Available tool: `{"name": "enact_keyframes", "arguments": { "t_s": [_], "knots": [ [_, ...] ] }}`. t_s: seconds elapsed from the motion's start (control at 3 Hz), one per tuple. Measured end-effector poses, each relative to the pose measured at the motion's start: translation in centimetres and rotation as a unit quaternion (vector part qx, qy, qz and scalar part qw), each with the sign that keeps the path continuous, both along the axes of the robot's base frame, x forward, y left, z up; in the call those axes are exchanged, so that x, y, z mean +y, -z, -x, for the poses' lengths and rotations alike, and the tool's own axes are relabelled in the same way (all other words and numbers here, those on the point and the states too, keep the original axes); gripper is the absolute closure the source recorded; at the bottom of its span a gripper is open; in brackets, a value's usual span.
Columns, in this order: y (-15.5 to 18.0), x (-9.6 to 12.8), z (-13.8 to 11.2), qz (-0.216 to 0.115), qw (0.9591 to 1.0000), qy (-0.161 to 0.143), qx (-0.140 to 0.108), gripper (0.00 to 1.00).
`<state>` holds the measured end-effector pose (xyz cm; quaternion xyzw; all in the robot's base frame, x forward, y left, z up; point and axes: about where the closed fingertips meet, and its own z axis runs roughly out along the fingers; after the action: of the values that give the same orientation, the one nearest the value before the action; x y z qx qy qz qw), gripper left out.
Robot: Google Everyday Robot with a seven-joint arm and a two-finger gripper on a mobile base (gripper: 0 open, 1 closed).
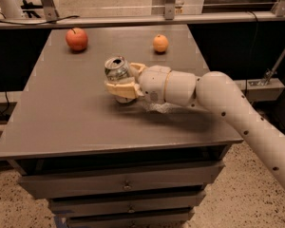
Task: Place 7up can upright
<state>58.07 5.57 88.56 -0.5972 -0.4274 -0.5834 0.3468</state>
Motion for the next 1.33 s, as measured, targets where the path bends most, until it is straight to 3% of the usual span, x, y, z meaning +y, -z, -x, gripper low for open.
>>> {"name": "enact_keyframes", "arguments": {
  "t_s": [0.33, 0.67, 1.0, 1.33],
  "knots": [
    [0.5, -0.7, -0.2, -0.004, 0.9999, 0.014, 0.006, 0.13],
    [0.8, -1.6, -0.1, -0.007, 0.9996, 0.027, 0.008, 0.0],
    [-0.3, -2.8, 0.7, -0.007, 0.9991, 0.04, -0.006, 0.0],
    [-4.0, -4.9, 3.4, 0.002, 0.9975, 0.054, -0.044, 0.0]
  ]
}}
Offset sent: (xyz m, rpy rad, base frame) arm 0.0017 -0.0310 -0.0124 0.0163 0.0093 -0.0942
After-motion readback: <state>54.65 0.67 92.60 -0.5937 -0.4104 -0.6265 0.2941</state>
